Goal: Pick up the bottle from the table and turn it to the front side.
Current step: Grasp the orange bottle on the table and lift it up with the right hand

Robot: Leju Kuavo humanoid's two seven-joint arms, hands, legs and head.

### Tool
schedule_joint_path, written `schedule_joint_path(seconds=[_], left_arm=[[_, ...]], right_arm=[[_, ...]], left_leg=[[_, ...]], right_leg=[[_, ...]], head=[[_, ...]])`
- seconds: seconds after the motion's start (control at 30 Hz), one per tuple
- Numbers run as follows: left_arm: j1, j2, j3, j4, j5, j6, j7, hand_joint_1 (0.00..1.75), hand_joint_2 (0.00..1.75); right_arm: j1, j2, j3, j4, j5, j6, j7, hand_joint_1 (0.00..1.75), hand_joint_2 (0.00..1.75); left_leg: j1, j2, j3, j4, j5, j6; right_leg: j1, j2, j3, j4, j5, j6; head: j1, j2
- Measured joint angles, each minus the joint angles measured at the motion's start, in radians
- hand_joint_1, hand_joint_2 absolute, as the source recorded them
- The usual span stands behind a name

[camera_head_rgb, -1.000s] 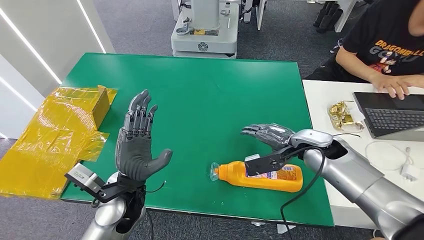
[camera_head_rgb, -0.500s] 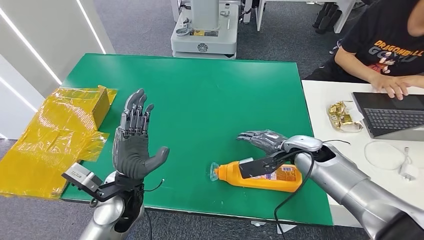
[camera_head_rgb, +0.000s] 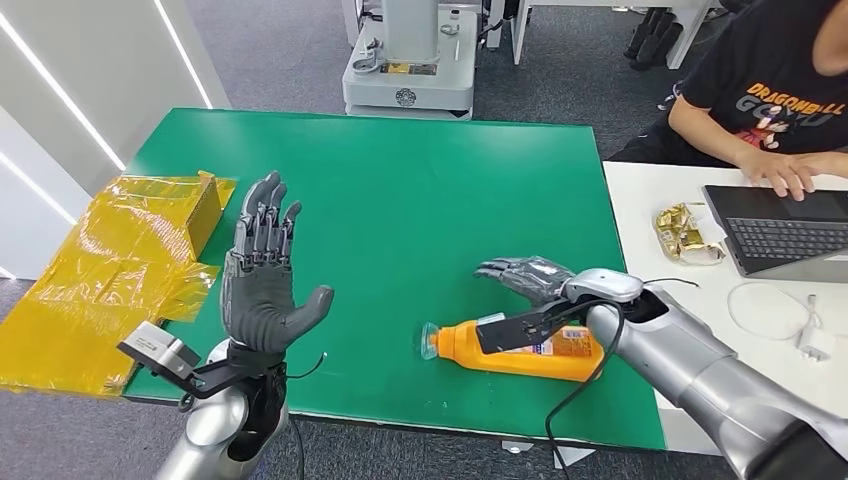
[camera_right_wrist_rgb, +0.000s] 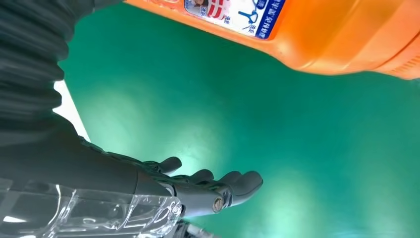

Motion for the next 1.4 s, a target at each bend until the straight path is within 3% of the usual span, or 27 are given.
schedule_joint_path(seconds=[0.3,0.47,1.0,1.4], left_arm=[[0.001,0.005,-0.001,0.0,-0.003,0.02,-0.002,0.0,1.75],[0.0,0.006,-0.002,0.0,-0.003,0.023,-0.002,0.0,1.75],[0.0,0.01,-0.004,0.0,0.006,0.014,-0.004,0.0,1.75],[0.003,0.015,-0.004,0.0,0.008,0.016,-0.007,0.0,1.75]], right_arm=[[0.045,0.008,-0.044,-0.043,0.022,-0.132,0.009,0.0,1.75],[0.092,0.007,-0.106,-0.106,-0.01,-0.152,-0.022,0.0,1.75],[0.111,0.005,-0.147,-0.174,-0.189,0.079,-0.113,0.0,1.75],[0.109,-0.013,-0.108,-0.156,-0.194,0.168,-0.059,0.0,1.75]], left_leg=[[0.0,0.0,-0.002,0.0,0.001,0.0],[0.0,0.0,-0.003,0.0,0.001,0.0],[0.0,0.0,-0.004,0.0,0.001,0.0],[0.0,0.0,-0.005,0.0,0.001,0.0]], right_leg=[[0.0,-0.001,-0.002,0.0,0.001,0.0],[0.0,0.001,-0.004,0.0,0.001,0.0],[0.0,0.001,-0.005,0.0,0.001,0.0],[0.0,0.0,-0.005,0.0,0.001,0.0]], head=[[0.0,0.0],[0.0,0.0],[0.0,0.0],[0.0,0.0]])
